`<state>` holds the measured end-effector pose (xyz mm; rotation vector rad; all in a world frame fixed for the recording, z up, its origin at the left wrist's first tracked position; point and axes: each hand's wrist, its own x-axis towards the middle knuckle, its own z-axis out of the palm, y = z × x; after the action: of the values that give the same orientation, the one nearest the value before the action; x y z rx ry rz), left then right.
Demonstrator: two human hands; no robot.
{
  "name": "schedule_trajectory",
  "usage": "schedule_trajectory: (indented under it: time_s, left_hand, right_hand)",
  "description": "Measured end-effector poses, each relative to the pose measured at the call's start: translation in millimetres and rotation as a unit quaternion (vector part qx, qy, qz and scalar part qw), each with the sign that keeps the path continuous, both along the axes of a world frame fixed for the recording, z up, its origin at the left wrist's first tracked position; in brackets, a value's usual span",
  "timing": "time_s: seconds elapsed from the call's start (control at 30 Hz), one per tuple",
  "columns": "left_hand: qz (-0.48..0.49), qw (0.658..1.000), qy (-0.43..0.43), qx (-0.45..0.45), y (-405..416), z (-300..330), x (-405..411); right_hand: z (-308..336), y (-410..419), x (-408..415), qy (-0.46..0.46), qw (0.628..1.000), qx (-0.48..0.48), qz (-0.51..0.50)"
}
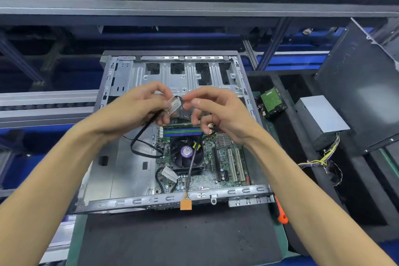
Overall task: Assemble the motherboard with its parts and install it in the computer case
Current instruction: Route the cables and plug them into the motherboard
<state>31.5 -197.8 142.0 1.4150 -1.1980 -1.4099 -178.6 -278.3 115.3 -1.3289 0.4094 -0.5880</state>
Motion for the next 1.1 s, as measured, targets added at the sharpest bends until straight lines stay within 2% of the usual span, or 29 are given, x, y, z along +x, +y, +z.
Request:
schedule_trajectory:
  time_s: [0.23, 0.47, 1.1]
  left_hand:
    - [-0.025, 0.997, -0.058, -0.035, -5, -8, -13]
    - [-0.047, 0.996, -0.077, -0.011, -2, -8, -23]
    - [-0.059, 0.997, -0.048, 0.017, 8, -4, -27]
  right_hand:
    - [4, 5, -3, -0.035, 0.997, 0.066, 0.011]
    - [6, 6, -5, -0.048, 0.996, 0.076, 0.016]
    - [11, 9, -5, -0.039, 0.996, 0.085, -0.001]
